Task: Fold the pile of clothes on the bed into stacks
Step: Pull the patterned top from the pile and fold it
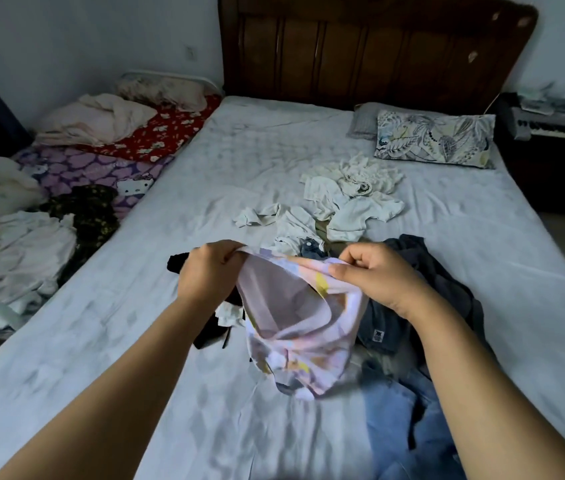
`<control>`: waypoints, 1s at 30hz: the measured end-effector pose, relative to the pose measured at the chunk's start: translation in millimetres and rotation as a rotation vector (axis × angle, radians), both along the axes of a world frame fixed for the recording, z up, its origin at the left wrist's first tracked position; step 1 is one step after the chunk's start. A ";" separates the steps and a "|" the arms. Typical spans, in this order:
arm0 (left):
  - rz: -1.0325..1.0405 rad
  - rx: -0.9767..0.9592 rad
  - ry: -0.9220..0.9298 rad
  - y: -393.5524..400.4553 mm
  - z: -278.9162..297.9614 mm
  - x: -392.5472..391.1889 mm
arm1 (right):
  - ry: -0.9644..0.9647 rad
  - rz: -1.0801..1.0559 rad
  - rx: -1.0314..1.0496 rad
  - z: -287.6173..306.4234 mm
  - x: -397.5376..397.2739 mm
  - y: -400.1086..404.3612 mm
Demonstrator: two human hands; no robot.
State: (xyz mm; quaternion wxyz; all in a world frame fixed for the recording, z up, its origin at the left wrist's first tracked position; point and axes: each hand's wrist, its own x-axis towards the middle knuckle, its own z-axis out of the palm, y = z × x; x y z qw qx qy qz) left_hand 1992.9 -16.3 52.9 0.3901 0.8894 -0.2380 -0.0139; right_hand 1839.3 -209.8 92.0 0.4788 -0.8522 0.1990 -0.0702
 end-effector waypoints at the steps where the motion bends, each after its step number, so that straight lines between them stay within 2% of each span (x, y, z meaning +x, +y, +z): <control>1: 0.028 0.023 0.015 1.2 1.5 1.1 | -0.003 0.007 0.021 -1.7 -0.1 0.0; 3: 0.084 0.034 0.072 0.3 1.1 -0.7 | 0.010 0.044 0.066 -3.7 0.5 4.3; 5: 0.074 -0.035 0.152 -1.6 -1.2 -5.9 | 0.006 0.073 0.136 -6.2 2.3 10.5; 10: -0.168 -0.164 0.280 -4.7 -8.1 -28.3 | -0.146 0.039 0.349 -2.9 3.5 24.2; 13: -0.321 -0.118 0.336 0.4 -24.5 -35.0 | -0.206 0.006 0.452 3.7 2.0 27.2; 17: -0.537 0.052 0.398 4.3 -48.5 -52.0 | -0.267 0.041 0.466 14.3 -0.6 27.5; 19: -0.512 0.111 0.350 -1.0 -61.4 -58.9 | -0.292 0.057 0.497 19.6 -3.2 27.1; 21: -0.503 0.048 0.328 -6.7 -65.5 -66.4 | -0.304 0.064 0.518 23.4 -6.7 26.8; 25: -0.493 -0.111 0.701 -12.1 -54.0 -78.9 | -0.251 0.066 0.435 17.5 -12.1 17.3; 30: -0.525 -0.242 0.965 -9.3 -57.6 -81.0 | 0.091 0.102 -0.028 6.4 -14.9 4.2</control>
